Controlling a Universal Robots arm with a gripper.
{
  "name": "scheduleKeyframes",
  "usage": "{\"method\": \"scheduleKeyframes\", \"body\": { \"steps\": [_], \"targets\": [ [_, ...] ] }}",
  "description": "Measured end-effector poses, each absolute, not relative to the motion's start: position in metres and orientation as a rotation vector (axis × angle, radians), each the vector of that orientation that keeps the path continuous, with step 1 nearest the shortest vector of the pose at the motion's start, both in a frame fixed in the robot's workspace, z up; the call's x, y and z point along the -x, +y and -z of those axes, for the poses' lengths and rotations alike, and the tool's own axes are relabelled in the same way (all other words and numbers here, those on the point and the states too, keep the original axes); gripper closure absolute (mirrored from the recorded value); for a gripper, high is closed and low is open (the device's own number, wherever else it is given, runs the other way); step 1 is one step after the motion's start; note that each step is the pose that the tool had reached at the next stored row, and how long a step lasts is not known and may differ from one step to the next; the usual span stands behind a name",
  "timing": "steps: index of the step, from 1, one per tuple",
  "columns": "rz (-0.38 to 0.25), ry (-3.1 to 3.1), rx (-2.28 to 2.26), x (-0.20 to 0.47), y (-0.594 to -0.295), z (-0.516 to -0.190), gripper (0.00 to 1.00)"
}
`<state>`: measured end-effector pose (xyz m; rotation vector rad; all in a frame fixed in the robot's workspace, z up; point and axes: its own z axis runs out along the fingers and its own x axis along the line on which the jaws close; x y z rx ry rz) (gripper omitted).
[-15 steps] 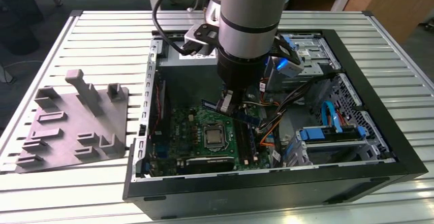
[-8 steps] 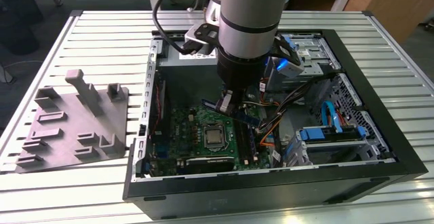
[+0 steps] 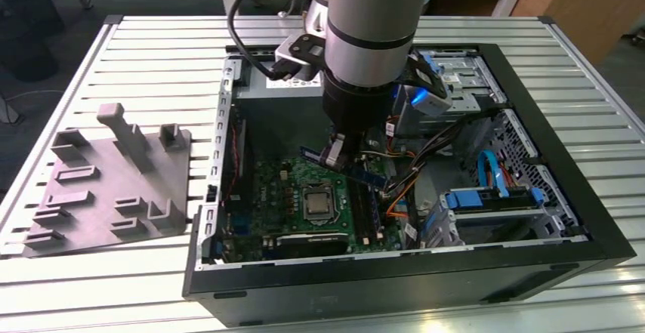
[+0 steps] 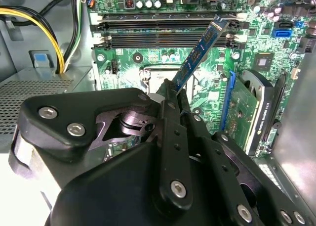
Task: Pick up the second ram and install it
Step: 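Insert the second ram into the second slot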
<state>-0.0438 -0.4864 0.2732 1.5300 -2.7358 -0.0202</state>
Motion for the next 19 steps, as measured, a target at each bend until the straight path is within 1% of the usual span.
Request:
{"method": "scheduleKeyframes", "body": {
  "steps": [19],
  "targets": [
    [0.020,-2.772,-1.465,0.0438,-0.4864,-0.2731,0.86]
  ]
}}
